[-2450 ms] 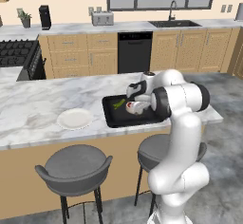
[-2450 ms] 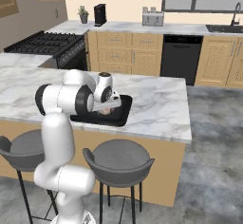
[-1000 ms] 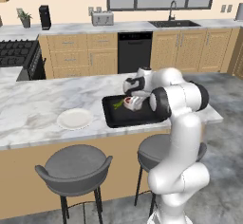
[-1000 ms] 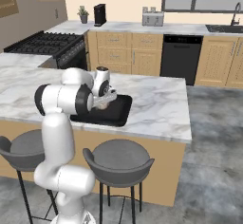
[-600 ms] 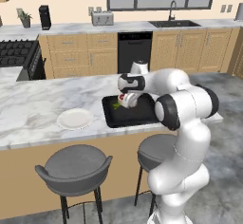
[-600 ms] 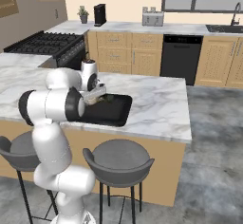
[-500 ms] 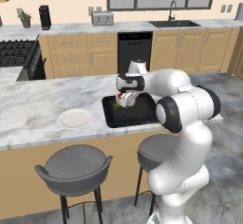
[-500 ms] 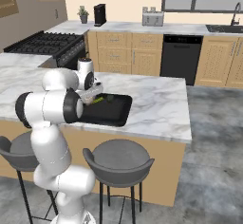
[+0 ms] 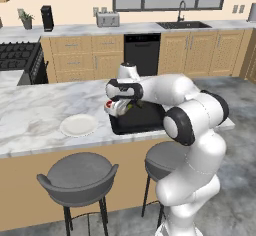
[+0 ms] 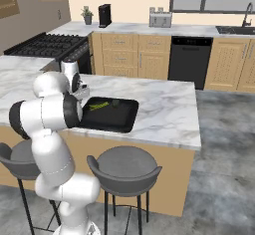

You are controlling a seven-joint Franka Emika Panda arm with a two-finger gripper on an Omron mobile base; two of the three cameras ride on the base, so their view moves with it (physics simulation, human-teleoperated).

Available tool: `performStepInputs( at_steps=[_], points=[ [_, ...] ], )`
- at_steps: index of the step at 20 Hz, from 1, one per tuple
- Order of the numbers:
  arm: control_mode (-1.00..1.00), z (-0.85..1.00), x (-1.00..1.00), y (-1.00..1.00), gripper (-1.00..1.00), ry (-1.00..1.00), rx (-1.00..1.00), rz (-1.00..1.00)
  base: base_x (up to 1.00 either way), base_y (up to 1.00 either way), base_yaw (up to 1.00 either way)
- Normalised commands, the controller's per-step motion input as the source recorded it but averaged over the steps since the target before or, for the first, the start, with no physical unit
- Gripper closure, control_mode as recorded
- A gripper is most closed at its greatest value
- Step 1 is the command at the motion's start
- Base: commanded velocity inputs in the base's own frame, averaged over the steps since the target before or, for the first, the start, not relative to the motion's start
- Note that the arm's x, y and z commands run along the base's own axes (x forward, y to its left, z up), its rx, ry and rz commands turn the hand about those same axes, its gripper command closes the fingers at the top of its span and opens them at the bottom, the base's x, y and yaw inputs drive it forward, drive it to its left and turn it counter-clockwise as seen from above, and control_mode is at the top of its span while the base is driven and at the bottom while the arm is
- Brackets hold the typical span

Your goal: Create a steak meal by picking up the steak and asparagus from the tray and placing them on the plate. Leave the bell pepper on the tray.

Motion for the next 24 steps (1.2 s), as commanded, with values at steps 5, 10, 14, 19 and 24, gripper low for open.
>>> performStepInputs(
  at_steps=[5, 10, 14, 19, 24],
  points=[
    [-1.00, -0.03, 0.00, 0.96, 1.00, 0.03, -0.04, 0.12, 0.00, 0.00, 0.00],
    [-1.00, -0.16, 0.02, 0.84, 1.00, 0.10, -0.07, 0.09, 0.00, 0.00, 0.00],
    [-1.00, -0.34, 0.06, 0.52, 1.00, 0.07, -0.04, 0.05, 0.00, 0.00, 0.00],
    [-1.00, -0.39, 0.15, 0.49, 1.00, 0.05, -0.05, 0.01, 0.00, 0.00, 0.00],
    [-1.00, -0.35, 0.25, 0.48, 1.00, 0.04, -0.05, 0.00, 0.00, 0.00, 0.00]
  ],
)
